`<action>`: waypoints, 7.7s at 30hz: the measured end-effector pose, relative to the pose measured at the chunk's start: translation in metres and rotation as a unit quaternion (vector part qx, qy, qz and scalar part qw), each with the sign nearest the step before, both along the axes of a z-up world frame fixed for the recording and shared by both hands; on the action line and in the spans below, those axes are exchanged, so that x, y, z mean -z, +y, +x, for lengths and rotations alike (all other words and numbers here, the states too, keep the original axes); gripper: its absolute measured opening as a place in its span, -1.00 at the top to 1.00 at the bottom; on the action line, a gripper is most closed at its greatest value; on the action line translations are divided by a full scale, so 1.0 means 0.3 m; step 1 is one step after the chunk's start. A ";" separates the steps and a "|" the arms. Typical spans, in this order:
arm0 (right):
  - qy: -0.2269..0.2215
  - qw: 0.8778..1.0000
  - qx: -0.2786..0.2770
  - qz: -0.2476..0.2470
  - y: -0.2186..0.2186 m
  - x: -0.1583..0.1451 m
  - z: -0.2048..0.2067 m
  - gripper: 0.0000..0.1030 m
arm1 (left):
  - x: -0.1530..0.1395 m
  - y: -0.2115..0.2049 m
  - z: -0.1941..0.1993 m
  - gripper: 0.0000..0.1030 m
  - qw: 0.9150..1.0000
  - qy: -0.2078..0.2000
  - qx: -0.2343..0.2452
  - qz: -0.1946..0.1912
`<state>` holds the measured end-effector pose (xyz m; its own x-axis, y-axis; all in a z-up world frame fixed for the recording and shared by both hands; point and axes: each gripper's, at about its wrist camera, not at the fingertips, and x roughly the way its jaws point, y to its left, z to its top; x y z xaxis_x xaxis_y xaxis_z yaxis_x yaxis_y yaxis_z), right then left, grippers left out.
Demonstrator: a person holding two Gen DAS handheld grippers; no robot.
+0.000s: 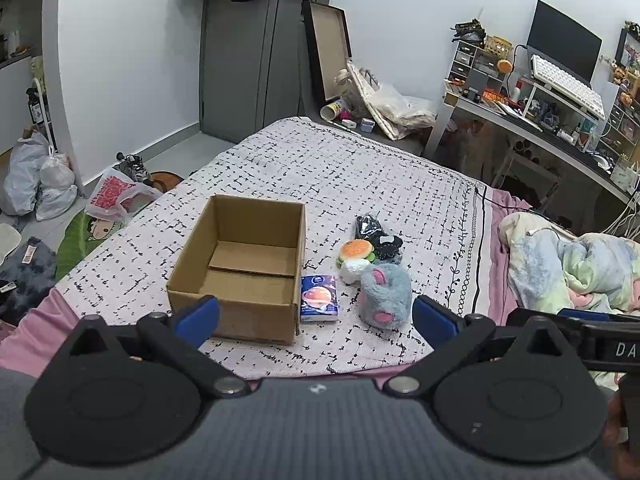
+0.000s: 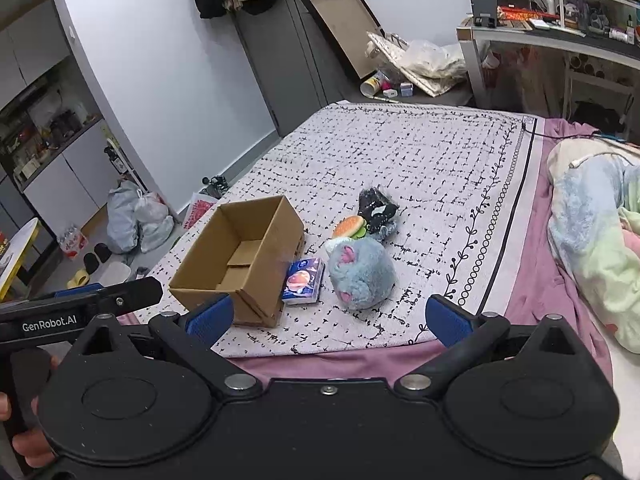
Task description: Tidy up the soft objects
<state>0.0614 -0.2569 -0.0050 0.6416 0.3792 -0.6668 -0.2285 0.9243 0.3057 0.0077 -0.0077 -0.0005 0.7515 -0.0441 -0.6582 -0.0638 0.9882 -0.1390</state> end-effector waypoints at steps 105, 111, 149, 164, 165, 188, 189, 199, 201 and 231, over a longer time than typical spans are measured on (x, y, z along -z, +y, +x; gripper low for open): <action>0.081 0.983 0.068 0.151 0.069 0.324 0.468 0.43 | 0.338 0.039 0.540 0.51 0.968 0.059 0.054 -0.236; 0.063 0.985 0.061 0.145 0.140 0.260 0.466 0.43 | 0.287 0.106 0.524 0.51 0.967 0.040 0.046 -0.248; 0.055 0.987 0.026 0.150 0.568 0.240 0.578 0.43 | 0.275 0.525 0.570 0.51 0.962 0.001 -0.031 -0.270; 0.107 0.982 0.032 0.150 0.680 0.404 0.683 0.43 | 0.420 0.622 0.664 0.51 0.953 0.048 -0.111 -0.277; 0.110 0.982 0.034 0.150 0.683 0.413 0.688 0.43 | 0.430 0.627 0.671 0.51 0.952 0.050 -0.114 -0.278; 0.150 0.972 0.055 0.170 0.690 0.454 0.742 0.20 | 0.470 0.644 0.715 0.34 0.942 0.070 -0.156 -0.289; 0.149 0.972 0.055 0.174 0.681 0.447 0.736 0.19 | 0.463 0.638 0.715 0.25 0.943 0.071 -0.156 -0.284; 0.110 0.978 0.066 0.163 0.556 0.343 0.665 -0.48 | 0.387 0.584 0.686 -0.38 0.955 0.056 -0.144 -0.254; 0.101 0.980 0.068 0.158 0.527 0.322 0.649 -0.57 | 0.372 0.573 0.679 -0.41 0.957 0.053 -0.141 -0.250; 0.062 0.986 0.113 0.108 0.067 0.218 0.498 -0.89 | 0.247 0.186 0.589 -0.77 0.987 0.030 -0.011 -0.159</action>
